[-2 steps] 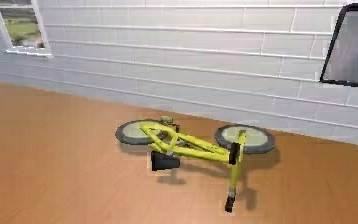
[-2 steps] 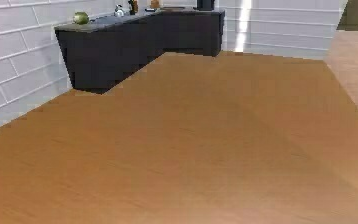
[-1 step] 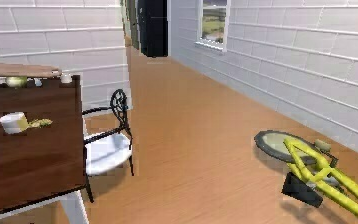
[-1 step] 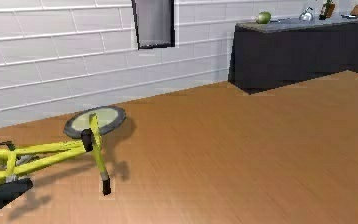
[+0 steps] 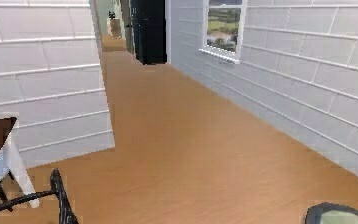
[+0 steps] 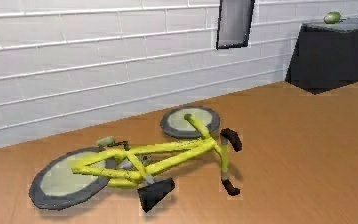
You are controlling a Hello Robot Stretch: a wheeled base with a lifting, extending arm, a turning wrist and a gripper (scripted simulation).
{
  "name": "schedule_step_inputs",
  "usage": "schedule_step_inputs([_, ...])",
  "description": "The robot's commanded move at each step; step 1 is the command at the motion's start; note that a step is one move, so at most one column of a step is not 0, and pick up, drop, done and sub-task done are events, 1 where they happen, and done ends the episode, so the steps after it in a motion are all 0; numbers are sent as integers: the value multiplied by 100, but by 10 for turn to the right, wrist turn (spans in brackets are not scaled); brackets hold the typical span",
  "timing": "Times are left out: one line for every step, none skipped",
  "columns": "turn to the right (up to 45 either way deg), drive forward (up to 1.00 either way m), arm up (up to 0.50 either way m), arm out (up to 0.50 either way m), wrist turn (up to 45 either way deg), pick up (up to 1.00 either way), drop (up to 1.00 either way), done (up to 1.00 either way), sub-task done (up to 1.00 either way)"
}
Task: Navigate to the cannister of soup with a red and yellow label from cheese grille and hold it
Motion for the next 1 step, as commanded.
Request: schedule_step_inputs([-150, 0, 0, 0, 0, 0, 0, 0, 0])
